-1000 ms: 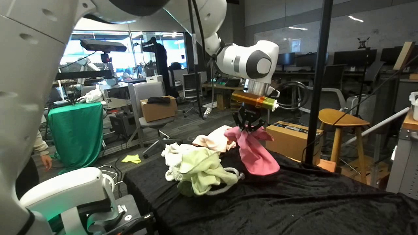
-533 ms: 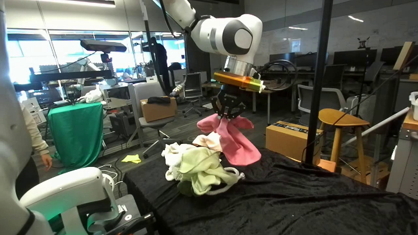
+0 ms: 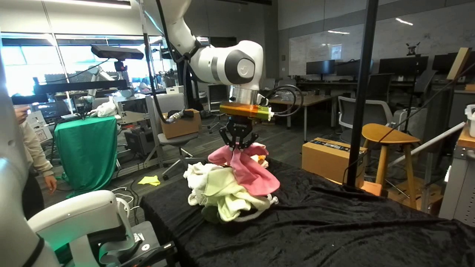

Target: Group up all the objects on the table

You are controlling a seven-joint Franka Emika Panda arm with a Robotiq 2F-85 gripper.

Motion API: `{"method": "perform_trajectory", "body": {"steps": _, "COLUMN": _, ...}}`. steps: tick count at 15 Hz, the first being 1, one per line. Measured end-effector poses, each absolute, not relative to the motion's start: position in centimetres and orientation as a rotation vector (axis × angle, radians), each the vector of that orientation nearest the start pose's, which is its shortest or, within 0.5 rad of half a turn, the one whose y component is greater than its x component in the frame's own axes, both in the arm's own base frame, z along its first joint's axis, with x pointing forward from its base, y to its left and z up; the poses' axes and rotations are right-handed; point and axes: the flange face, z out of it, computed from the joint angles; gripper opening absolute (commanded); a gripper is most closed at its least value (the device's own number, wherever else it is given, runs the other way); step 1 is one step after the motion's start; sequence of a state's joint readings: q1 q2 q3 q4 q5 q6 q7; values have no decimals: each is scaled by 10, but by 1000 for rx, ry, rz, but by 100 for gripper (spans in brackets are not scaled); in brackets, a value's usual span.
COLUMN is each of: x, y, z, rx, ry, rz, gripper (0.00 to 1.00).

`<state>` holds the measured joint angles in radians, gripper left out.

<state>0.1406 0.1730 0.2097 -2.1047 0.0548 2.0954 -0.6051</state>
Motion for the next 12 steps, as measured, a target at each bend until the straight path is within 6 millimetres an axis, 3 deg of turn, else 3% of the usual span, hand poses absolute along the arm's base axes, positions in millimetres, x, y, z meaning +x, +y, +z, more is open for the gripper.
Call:
{"method": "perform_trajectory", "body": {"steps": 5, "x": 512, "y": 223, "z": 281, "rx": -2718, "ry": -1401, "rz": 235, "gripper": 9}}
{"method": "perform_trajectory", "body": {"steps": 11, "x": 523, "y": 229, "z": 234, "rx": -2721, "ry": -1335, "rz": 288, "gripper": 9}}
{"method": "perform_trajectory", "body": {"steps": 12, "x": 526, "y": 228, "z": 228, "rx": -2724, "ry": -1320, "rz": 293, "gripper": 15}}
